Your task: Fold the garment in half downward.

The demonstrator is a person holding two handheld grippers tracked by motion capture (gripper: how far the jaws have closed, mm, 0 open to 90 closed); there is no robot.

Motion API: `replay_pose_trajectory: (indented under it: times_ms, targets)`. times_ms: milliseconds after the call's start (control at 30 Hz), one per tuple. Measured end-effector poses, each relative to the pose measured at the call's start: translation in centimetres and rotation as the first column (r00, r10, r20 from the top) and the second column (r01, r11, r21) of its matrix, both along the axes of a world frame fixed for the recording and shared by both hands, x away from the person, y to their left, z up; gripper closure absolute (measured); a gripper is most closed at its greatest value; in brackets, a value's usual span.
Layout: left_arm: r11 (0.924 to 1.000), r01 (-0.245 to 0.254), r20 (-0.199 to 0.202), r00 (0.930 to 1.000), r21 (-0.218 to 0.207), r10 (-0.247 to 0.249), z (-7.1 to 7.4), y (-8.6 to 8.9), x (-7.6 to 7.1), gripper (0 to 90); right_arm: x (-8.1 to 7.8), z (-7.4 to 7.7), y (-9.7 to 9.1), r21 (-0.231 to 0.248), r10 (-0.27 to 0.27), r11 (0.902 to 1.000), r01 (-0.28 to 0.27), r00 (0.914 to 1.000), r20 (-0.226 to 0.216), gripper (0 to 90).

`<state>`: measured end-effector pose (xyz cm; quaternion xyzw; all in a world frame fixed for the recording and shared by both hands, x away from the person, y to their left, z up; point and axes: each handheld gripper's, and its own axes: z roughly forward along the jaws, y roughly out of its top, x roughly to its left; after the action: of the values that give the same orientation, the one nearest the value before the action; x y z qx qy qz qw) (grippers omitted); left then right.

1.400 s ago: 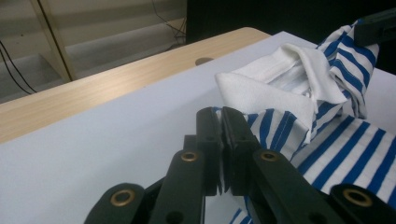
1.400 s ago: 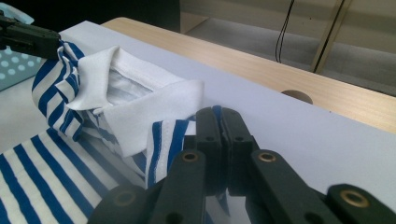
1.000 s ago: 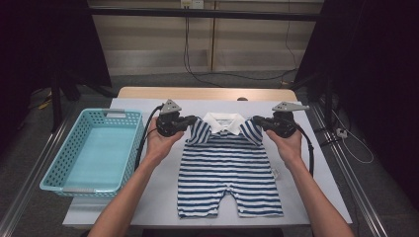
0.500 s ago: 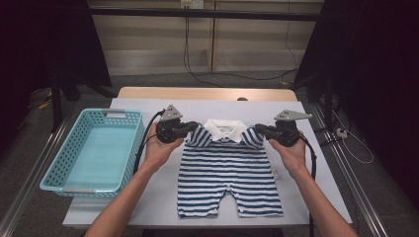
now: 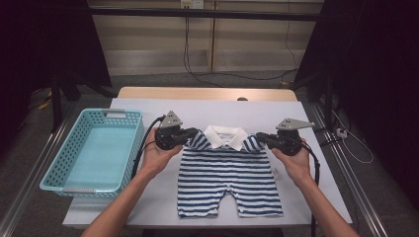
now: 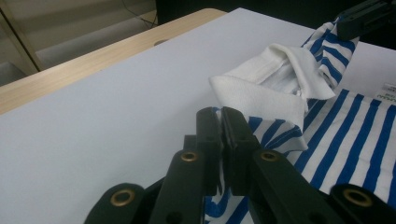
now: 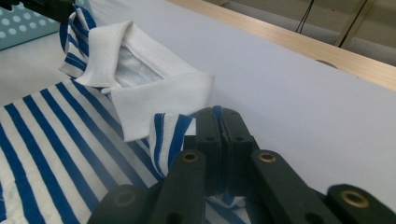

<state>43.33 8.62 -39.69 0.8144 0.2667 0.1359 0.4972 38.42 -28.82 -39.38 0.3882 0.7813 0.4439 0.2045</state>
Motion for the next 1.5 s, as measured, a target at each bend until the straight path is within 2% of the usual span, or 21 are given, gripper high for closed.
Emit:
replay_pose_trajectory:
  times_ms: [133,200,233,300,333,500,633,667,700,767,800,833,867,900,967,1000,1267,1300,1400,1500]
  targets:
    - [0.9999,0.015,-0.002,0.9999,0.004,-0.015,-0.1,0.1,-0.5,86.6,-0.5,0.1,0.0,0.003,0.014,0.9999,-0.014,0.9999,-0.009,87.5]
    - [0.9994,0.026,-0.008,0.9996,0.021,-0.026,-0.2,0.0,-0.7,86.6,-0.7,0.0,0.0,0.001,0.022,0.9998,-0.022,0.9997,-0.011,87.5]
    - [0.9996,0.026,-0.015,0.9995,0.012,-0.026,-0.3,0.0,-0.9,86.6,-0.7,-0.1,0.0,0.005,0.026,0.9997,-0.026,0.9996,-0.012,87.5]
    - [0.9987,0.040,-0.018,0.9991,0.032,-0.039,-0.4,0.0,-1.2,86.6,-0.9,-0.1,0.0,0.016,0.028,0.9995,-0.028,0.9994,-0.021,87.5]
    - [0.9989,0.042,-0.018,0.9990,0.020,-0.042,-0.5,0.0,-1.4,86.6,-1.0,-0.2,-0.1,0.018,0.035,0.9992,-0.034,0.9991,-0.026,87.5]
    - [0.9962,0.074,-0.035,0.9968,0.047,-0.072,-0.8,0.2,-2.3,86.7,-1.6,-0.4,-0.2,0.022,0.049,0.9986,-0.048,0.9981,-0.039,87.6]
    - [0.9949,0.086,-0.059,0.9949,0.053,-0.082,-1.1,0.1,-3.0,86.7,-2.1,-0.7,-0.3,0.031,0.060,0.9978,-0.059,0.9968,-0.052,87.6]
    - [0.9943,0.090,-0.054,0.9947,0.058,-0.087,-1.1,0.1,-3.0,86.8,-2.2,-0.8,-0.2,0.027,0.066,0.9976,-0.064,0.9965,-0.052,87.6]
    - [0.9949,0.091,-0.055,0.9946,0.044,-0.088,-1.2,0.1,-3.1,86.7,-2.4,-0.8,-0.2,0.025,0.067,0.9975,-0.066,0.9963,-0.053,87.6]
    - [0.9932,0.099,-0.057,0.9938,0.062,-0.096,-1.0,0.2,-3.2,86.7,-2.6,-0.8,-0.2,0.027,0.076,0.9969,-0.074,0.9957,-0.054,87.6]
    - [0.9948,0.096,-0.065,0.9935,0.035,-0.093,-1.1,0.1,-3.3,86.7,-2.8,-0.7,-0.2,0.025,0.077,0.9968,-0.076,0.9956,-0.053,87.6]
    - [0.9942,0.102,-0.072,0.9925,0.034,-0.099,-1.0,0.2,-3.4,86.8,-2.9,-0.6,-0.2,0.026,0.080,0.9966,-0.079,0.9956,-0.050,87.6]
    - [0.9922,0.113,-0.065,0.9918,0.051,-0.110,-1.0,0.4,-3.4,86.7,-3.0,-0.5,-0.3,0.032,0.084,0.9961,-0.082,0.9951,-0.053,87.6]
    - [0.9942,0.104,-0.079,0.9917,0.029,-0.101,-1.1,0.4,-3.6,86.7,-3.1,-0.5,-0.3,0.034,0.087,0.9958,-0.085,0.9949,-0.052,87.6]
    - [0.9929,0.111,-0.084,0.9907,0.043,-0.107,-1.2,0.6,-3.7,86.7,-3.4,-0.5,-0.2,0.028,0.095,0.9952,-0.093,0.9941,-0.052,87.6]
    - [0.9934,0.110,-0.091,0.9902,0.033,-0.106,-1.3,0.6,-3.8,86.7,-3.5,-0.6,-0.2,0.027,0.096,0.9952,-0.094,0.9940,-0.054,87.6]
    - [0.9904,0.132,-0.117,0.9851,0.042,-0.126,-1.9,0.7,-4.8,86.7,-4.2,-0.9,-0.4,0.027,0.105,0.9943,-0.103,0.9924,-0.064,87.6]
    - [0.9885,0.139,-0.117,0.9844,0.059,-0.132,-1.9,0.7,-4.8,86.8,-4.3,-1.0,-0.4,0.026,0.108,0.9940,-0.106,0.9921,-0.064,87.6]
    - [0.9883,0.144,-0.117,0.9837,0.051,-0.137,-1.9,0.7,-5.0,86.8,-4.5,-1.1,-0.4,0.023,0.111,0.9937,-0.110,0.9915,-0.067,87.6]
    - [0.9885,0.142,-0.138,0.9815,0.054,-0.133,-2.2,0.7,-5.0,86.8,-4.4,-1.0,-0.2,0.019,0.117,0.9930,-0.117,0.9909,-0.066,87.6]
